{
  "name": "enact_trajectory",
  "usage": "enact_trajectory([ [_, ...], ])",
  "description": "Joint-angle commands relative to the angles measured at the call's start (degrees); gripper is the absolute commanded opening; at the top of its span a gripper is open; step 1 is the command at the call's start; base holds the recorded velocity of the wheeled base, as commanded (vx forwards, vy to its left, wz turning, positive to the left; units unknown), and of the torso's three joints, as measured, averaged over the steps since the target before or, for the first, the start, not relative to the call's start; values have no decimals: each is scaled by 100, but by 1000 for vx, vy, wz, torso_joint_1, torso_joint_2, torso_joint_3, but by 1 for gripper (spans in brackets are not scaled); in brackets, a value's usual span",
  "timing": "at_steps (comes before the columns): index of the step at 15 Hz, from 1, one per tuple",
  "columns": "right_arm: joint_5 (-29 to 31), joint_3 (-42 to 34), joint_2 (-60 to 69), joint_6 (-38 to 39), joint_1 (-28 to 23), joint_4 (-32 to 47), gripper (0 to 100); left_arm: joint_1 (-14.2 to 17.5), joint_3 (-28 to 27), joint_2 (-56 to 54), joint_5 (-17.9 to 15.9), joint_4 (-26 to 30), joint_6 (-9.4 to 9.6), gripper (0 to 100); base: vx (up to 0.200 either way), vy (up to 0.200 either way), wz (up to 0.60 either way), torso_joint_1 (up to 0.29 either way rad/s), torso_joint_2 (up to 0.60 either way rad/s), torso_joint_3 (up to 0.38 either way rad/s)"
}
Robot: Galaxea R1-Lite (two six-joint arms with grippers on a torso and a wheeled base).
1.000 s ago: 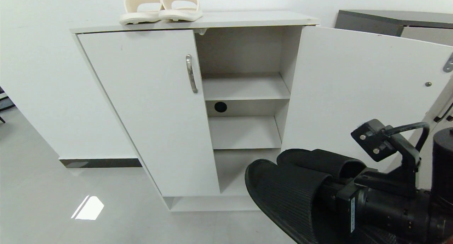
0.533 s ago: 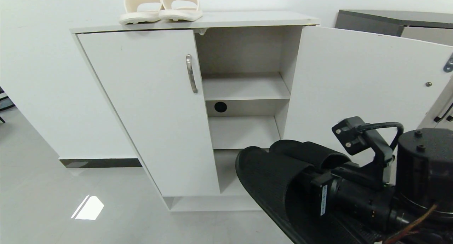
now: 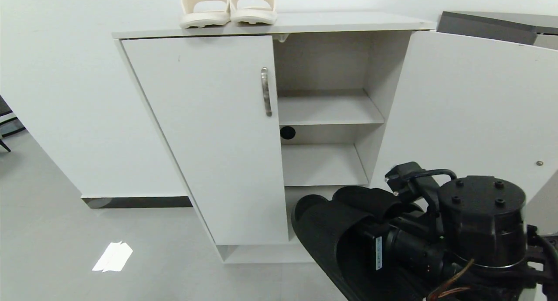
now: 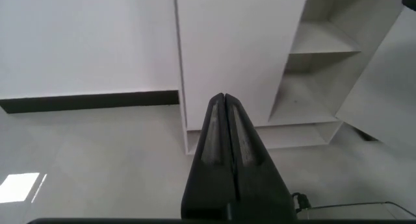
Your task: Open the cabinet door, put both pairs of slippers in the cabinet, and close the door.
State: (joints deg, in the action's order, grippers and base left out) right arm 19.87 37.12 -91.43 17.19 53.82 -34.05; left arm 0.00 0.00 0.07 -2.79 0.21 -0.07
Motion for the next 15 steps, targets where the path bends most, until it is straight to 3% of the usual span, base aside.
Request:
enact_trajectory([
  [1, 650, 94, -754, 197, -3, -374, 0, 0, 0, 10, -2, -3, -1, 0, 0, 0, 0, 0, 0, 0],
  [3, 1107, 428, -1386, 408, -21, -955, 0, 0, 0, 10, -2, -3, -1, 0, 0, 0, 0, 0, 0, 0],
  [7, 2161, 823, -1993, 478, -241, -963, 0, 0, 0, 10, -2, -3, -1, 0, 0, 0, 0, 0, 0, 0],
  [12, 2328, 797, -2116, 373, -241, -1025, 0, 0, 0, 10, -2, -3, -1, 0, 0, 0, 0, 0, 0, 0],
  [15, 2328, 806, -2327, 347, -311, -1464, 0, 0, 0, 10, -2, -3, -1, 0, 0, 0, 0, 1, 1, -54],
])
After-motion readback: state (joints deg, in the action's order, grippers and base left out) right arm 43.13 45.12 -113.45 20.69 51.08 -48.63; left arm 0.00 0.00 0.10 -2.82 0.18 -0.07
